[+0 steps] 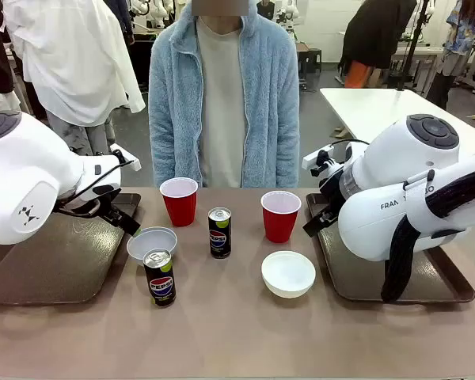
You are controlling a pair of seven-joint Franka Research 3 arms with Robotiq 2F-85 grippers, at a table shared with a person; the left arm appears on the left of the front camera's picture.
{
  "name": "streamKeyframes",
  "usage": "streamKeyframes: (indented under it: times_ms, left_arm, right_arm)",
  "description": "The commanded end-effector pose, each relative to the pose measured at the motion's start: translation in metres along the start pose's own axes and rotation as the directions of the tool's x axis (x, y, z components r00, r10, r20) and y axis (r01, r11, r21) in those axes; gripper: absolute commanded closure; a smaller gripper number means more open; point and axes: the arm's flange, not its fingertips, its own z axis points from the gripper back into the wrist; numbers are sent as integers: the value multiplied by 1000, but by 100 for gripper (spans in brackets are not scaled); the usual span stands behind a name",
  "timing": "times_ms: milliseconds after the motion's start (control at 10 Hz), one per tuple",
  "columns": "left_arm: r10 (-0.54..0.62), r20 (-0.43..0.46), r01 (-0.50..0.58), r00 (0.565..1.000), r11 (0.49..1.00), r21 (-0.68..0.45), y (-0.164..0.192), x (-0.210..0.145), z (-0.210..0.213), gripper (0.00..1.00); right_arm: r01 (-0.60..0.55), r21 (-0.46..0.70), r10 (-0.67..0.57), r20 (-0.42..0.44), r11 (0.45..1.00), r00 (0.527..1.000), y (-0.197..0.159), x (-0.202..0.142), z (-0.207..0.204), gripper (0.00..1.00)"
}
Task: Prepare tableware on both trays.
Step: Pick up a Picnic Bowl from the table and place it on a Handle tray.
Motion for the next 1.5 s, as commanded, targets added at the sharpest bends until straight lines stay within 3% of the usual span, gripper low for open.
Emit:
streamKeyframes:
  times_ms: [0, 1400]
  left_arm:
    - [0, 0, 0, 1000, 1000, 0, 0, 0, 0, 0]
    - [0, 0, 0, 1000, 1000, 0, 0, 0, 0, 0]
  right_arm:
    - [0, 0, 0, 0, 1000, 1000, 0, 0, 0, 0]
    - [0, 0, 0, 0, 1000, 1000, 0, 0, 0, 0]
